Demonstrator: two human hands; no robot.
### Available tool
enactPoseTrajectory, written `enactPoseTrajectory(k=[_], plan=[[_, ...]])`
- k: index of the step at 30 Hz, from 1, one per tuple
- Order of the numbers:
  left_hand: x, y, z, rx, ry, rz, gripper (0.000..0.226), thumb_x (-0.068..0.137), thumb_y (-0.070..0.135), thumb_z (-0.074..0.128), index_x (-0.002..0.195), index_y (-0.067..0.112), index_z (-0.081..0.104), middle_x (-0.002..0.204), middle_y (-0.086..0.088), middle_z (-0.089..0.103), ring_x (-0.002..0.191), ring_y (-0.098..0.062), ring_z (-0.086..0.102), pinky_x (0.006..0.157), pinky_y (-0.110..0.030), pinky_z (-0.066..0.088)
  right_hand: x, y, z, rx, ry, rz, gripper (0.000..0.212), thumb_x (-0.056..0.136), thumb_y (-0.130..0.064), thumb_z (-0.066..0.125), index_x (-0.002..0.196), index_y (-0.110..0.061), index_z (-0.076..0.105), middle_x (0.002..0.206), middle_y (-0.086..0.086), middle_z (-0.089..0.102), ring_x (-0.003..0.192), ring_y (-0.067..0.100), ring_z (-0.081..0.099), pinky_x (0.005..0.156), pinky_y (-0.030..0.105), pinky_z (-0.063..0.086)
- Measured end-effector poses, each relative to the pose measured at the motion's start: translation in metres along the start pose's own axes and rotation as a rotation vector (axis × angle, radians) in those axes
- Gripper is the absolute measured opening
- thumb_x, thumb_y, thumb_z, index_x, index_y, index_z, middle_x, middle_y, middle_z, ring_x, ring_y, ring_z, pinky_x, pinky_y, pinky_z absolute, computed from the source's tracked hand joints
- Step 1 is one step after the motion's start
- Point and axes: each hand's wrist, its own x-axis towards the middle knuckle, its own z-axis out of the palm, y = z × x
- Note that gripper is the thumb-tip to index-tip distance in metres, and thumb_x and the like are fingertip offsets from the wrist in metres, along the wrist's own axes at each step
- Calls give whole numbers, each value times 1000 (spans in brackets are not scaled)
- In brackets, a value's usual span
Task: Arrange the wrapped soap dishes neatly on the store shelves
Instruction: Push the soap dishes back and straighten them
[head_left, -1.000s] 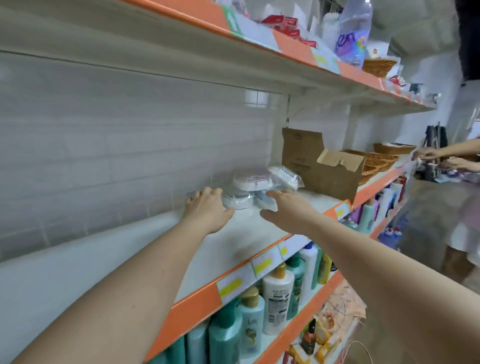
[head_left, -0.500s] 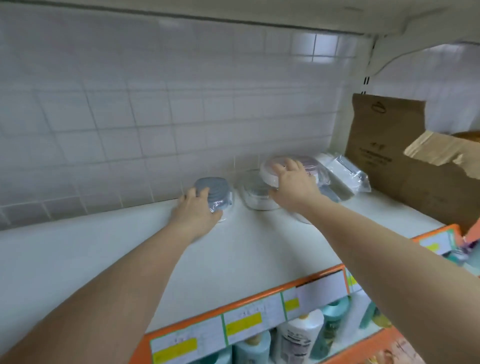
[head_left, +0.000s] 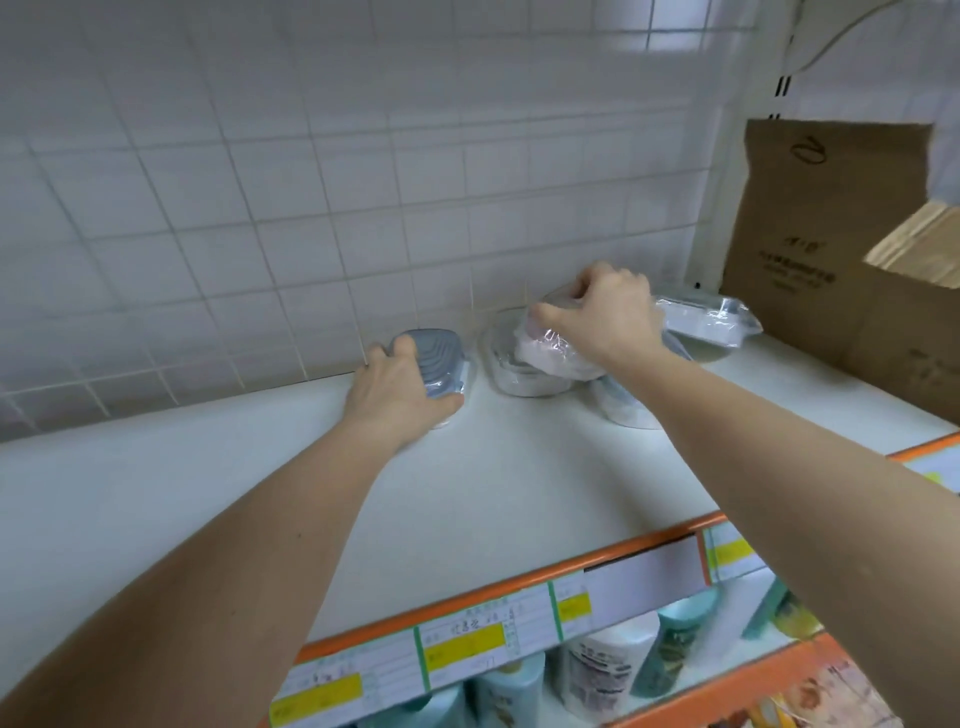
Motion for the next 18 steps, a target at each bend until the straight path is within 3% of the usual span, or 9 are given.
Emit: enactPoseTrajectory(k=[3,5,7,8,10,12,14,17,18], plan=[[4,1,-1,43,-19,0,73,76,51,66,130,13,35,127,-13,39,114,-34,48,88,-34,39,0,-8,-3,17,-110,53,58,78,-36,59,133,-28,43,138,7,34,131,28,26,105,45,30],[4,-1,-1,64,-31,7,74,77,52,64,135,17,33,128,-13,36,116,-34,46,91,-34,39,-1,-14,-4,-13,-234,74,50,74,-41,45,123,-35,54,144,7,33,134,28,22,108,51,24],[4,-3,1,91,-54,24,75,78,53,61,141,26,29,131,-13,31,120,-34,42,96,-34,37,-3,-14,-3,-56,-273,78,42,61,-43,33,89,-32,62,130,5,50,127,29,31,105,53,27],[5,-4,1,109,-68,30,76,79,54,59,143,29,26,133,-13,29,122,-34,38,99,-34,35,-4,-13,-3,-47,-244,67,40,61,-45,34,85,-31,62,122,2,54,122,29,35,103,53,30],[7,-6,1,125,-96,31,77,81,55,56,145,32,21,138,-14,24,125,-35,34,102,-35,33,-8,-7,-1,-45,-158,34,34,73,-49,52,100,-33,63,115,0,51,118,26,40,102,48,36],[10,-7,1,101,-124,25,78,82,56,55,146,33,19,140,-14,22,126,-36,33,103,-36,32,-10,0,0,-67,-79,-13,44,76,-42,64,115,-24,55,118,3,46,118,26,43,98,43,40],[10,-8,1,44,-147,16,78,81,58,55,145,35,19,141,-13,24,126,-36,37,102,-36,34,-10,2,1,-88,-44,27,60,76,-42,66,126,-18,43,131,7,36,126,29,37,98,44,39],[10,-10,1,-16,-160,10,79,80,59,56,145,37,18,139,-13,26,124,-35,41,100,-34,36,-11,4,-2,-217,-108,194,80,76,-51,62,141,-21,26,152,13,2,139,36,11,101,51,33],[9,-10,2,-18,-158,13,78,80,58,56,145,36,18,139,-13,26,123,-35,43,98,-33,37,-11,6,-4,-240,-134,214,81,76,-53,61,142,-21,25,153,15,-3,138,39,13,99,49,34]])
